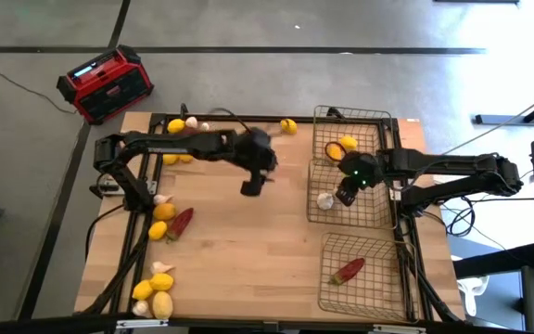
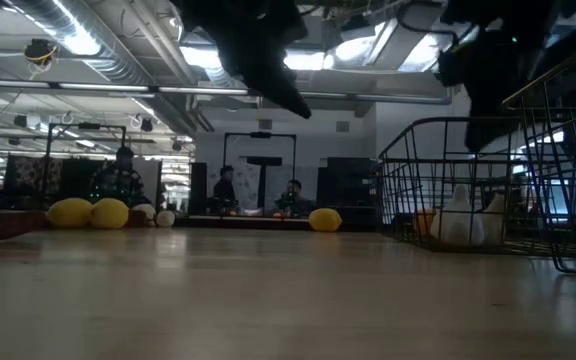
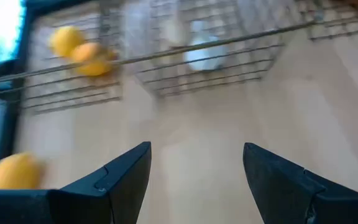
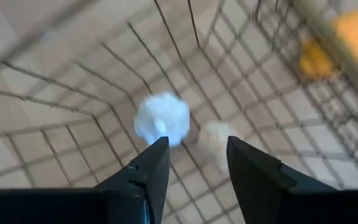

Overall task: Sort produce into baskets
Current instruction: Put the yellow lemon into the top wire basket

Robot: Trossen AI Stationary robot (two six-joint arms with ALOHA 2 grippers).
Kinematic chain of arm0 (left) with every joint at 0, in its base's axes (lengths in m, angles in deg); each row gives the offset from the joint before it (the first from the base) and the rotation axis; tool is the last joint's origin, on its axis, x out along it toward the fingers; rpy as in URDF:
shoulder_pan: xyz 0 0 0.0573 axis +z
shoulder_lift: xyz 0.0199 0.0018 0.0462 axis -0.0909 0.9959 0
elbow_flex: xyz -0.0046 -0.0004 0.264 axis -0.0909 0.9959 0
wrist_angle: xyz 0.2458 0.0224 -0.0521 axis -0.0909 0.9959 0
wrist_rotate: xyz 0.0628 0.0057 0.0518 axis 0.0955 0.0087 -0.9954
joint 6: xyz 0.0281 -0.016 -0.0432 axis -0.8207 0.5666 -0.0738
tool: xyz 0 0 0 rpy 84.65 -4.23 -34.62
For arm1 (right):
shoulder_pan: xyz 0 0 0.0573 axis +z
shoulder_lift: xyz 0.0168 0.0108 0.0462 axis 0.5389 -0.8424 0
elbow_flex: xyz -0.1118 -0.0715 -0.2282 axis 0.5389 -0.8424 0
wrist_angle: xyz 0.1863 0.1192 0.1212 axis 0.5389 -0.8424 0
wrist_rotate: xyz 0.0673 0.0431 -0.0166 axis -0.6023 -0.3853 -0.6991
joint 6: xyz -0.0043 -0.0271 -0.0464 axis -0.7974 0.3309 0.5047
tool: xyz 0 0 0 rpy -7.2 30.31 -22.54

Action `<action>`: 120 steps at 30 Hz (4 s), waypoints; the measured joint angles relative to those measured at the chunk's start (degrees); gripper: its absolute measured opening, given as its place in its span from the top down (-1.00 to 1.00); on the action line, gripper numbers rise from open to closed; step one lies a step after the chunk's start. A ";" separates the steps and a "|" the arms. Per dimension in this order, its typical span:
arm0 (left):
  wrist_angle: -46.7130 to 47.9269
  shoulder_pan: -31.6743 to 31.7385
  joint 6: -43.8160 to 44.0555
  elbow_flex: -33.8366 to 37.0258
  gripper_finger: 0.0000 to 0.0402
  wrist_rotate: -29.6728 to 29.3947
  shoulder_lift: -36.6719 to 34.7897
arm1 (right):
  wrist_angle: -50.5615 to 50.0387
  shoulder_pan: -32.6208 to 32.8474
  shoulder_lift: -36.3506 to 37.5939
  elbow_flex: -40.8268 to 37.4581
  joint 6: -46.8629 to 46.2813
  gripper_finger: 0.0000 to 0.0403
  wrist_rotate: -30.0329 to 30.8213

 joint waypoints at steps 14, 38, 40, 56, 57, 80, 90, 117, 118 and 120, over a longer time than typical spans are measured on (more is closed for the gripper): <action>-3.93 10.82 -0.90 -0.02 -0.25 1.14 -4.86 | 8.06 -0.02 -0.04 0.38 6.79 0.21 3.46; -10.34 12.14 3.84 -0.07 -0.25 -3.41 -4.77 | 8.73 -0.07 -0.09 0.38 11.13 0.21 5.54; -10.25 12.29 2.96 -0.11 -0.25 -3.37 -4.26 | 9.43 -0.07 -0.09 0.36 11.50 0.21 5.54; -10.23 11.73 1.49 -0.11 -0.29 -4.27 -0.46 | 11.49 -0.04 -0.11 0.36 13.13 0.21 6.20; -10.33 11.72 1.68 -0.11 -0.33 -4.63 -0.47 | 11.49 -0.03 -0.11 0.36 13.22 0.21 6.68; -10.16 12.33 1.52 -0.09 -0.95 -6.56 1.60 | 11.43 -0.02 -0.11 0.33 14.33 0.21 6.87; -12.54 16.87 -0.42 -0.92 -0.95 -6.60 8.17 | 12.03 -0.07 -0.11 0.33 14.33 0.21 6.94; -10.71 23.59 -6.76 -22.24 -0.95 7.46 32.00 | 12.43 -0.07 -0.11 0.33 15.82 0.21 7.96; -10.66 23.65 -6.88 -23.11 -0.95 7.70 32.82 | 12.47 -0.07 -0.11 0.33 15.82 0.21 7.95; -10.20 23.86 -7.00 -25.05 -0.95 7.86 34.26 | 12.50 -0.07 -0.11 0.33 15.82 0.21 7.97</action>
